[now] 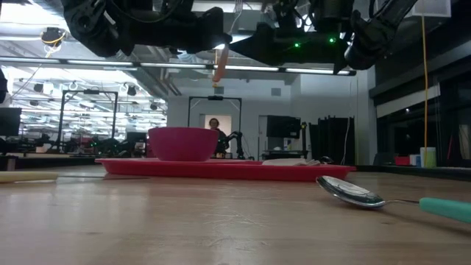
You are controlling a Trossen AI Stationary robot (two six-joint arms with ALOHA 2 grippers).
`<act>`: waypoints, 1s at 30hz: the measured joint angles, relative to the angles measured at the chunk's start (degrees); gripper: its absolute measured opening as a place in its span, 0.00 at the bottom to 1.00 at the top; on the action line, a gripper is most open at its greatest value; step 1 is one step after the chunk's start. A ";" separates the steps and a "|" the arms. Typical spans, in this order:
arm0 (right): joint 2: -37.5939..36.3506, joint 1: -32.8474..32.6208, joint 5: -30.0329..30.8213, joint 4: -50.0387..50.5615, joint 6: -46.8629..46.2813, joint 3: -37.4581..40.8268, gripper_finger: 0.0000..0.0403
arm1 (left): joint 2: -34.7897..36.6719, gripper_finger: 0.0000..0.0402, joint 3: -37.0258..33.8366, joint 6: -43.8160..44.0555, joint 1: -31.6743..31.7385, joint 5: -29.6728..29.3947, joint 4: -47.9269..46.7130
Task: Set up tray
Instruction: Put the orange fork on the light brown napkin
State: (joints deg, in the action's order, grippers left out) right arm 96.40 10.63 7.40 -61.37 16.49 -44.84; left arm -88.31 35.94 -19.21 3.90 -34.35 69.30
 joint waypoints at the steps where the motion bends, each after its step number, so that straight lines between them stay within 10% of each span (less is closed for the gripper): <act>1: 0.00 0.00 0.00 0.01 -0.17 0.00 0.49 | 0.00 0.06 0.00 0.36 0.00 0.04 0.03; 30: -0.01 -0.38 7.63 1.95 -4.30 -0.06 0.49 | -6.78 0.06 4.63 -1.67 -0.04 2.24 2.97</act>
State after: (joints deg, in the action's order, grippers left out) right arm 96.39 10.26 15.03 -59.42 12.19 -44.90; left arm -95.09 40.58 -20.88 3.86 -32.11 72.27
